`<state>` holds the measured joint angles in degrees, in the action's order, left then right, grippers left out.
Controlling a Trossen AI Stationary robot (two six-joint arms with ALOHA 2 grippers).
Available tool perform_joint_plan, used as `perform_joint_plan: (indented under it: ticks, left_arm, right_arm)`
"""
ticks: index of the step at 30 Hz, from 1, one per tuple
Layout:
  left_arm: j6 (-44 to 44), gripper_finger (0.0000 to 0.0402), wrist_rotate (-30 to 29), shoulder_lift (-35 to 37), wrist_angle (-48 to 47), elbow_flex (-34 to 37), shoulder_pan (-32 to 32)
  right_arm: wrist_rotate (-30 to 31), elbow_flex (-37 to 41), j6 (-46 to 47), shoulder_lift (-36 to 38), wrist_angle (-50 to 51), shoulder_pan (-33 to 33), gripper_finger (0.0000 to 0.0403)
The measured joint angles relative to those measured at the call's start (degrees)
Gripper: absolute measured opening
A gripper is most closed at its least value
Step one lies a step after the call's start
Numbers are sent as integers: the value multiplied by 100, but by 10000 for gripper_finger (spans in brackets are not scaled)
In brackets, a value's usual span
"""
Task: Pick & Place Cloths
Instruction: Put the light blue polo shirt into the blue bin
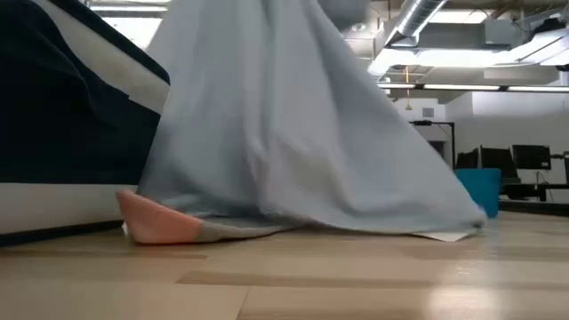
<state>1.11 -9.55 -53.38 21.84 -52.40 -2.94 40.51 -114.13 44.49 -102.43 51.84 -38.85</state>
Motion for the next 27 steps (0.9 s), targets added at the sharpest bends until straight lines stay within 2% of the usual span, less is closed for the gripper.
perform_joint_plan:
  ticks: [6,11,19,24,27]
  left_arm:
    - [-25,0,573,875,644,-1,2]
    - [-622,0,1330,1229,1224,-86,0]
    - [-1732,0,2740,1106,1264,-998,-170]
    - [-2321,0,3358,851,1261,-1552,-581]
    - [-2755,0,3539,711,1260,-1773,-897]
  right_arm:
    - [8,0,-2,0,68,98,102]
    - [28,0,15,0,155,263,102]
    - [26,0,0,0,229,429,102]
    - [22,0,-2,0,242,465,102]
    - [18,0,-2,0,242,465,102]
